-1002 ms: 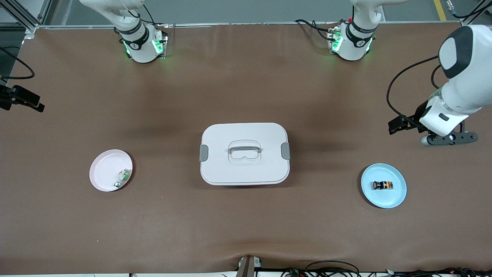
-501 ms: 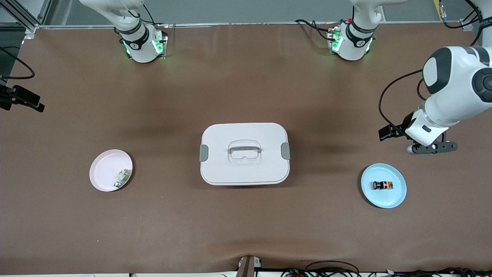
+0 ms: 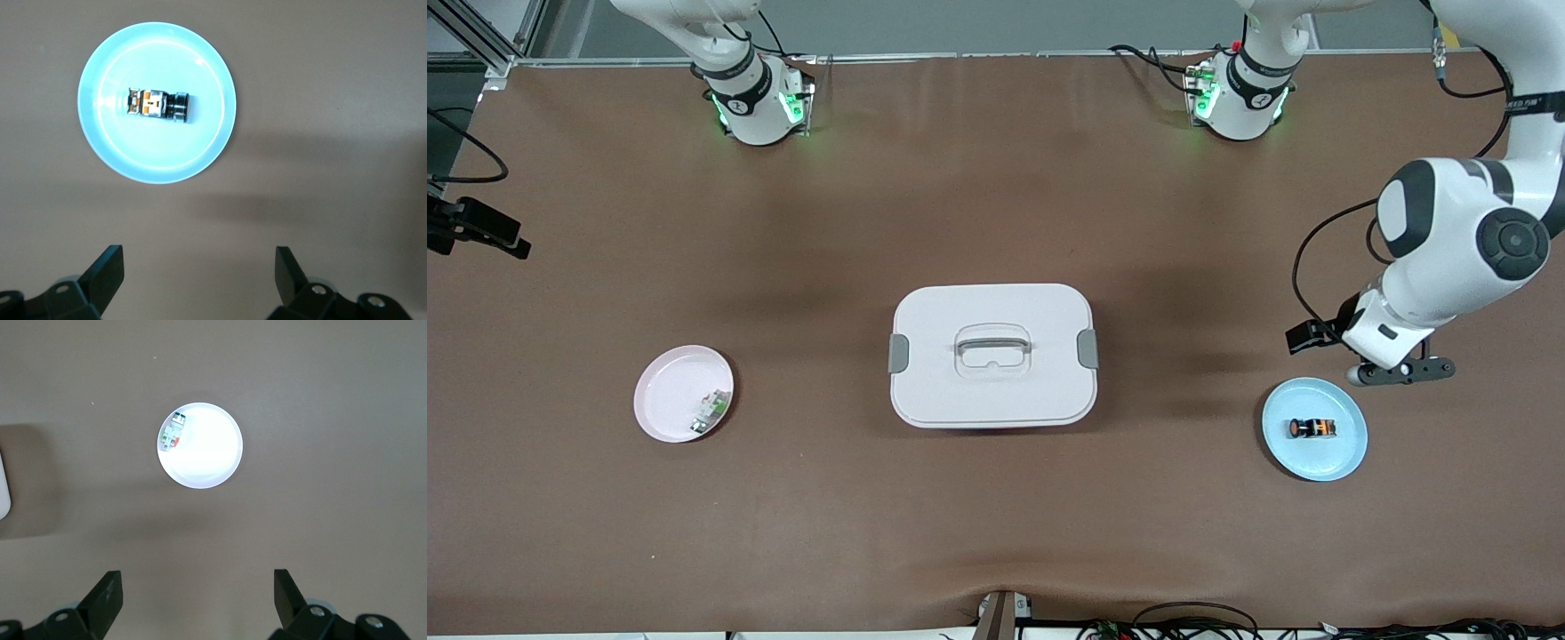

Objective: Transfer orange switch to right arm and place
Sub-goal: 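Move the left gripper down over the orange switch on the blue plate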

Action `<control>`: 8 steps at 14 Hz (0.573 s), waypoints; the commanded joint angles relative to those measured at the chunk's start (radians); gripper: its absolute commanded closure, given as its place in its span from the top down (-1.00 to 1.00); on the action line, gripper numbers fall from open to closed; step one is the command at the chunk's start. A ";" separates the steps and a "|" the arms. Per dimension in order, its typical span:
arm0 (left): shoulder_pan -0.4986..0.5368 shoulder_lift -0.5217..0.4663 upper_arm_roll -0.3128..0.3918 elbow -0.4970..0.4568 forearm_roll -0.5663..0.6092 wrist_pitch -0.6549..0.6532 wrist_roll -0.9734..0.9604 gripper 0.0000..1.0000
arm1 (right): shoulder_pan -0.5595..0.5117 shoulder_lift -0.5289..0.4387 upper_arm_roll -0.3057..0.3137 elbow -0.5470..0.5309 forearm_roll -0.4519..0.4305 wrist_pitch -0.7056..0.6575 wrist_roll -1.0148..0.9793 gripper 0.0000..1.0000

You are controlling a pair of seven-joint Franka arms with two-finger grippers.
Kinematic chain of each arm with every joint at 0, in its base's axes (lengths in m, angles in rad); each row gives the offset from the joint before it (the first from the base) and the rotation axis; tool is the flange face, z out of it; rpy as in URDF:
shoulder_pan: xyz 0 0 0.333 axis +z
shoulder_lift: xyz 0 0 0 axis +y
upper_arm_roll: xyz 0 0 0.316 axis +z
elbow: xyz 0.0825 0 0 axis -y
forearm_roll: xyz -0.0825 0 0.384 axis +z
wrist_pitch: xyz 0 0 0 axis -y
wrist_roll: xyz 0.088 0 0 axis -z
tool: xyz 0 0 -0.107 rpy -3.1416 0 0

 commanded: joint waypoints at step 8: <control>0.007 0.161 0.002 0.016 0.018 0.171 -0.010 1.00 | 0.005 -0.005 0.002 0.000 -0.003 0.000 0.016 1.00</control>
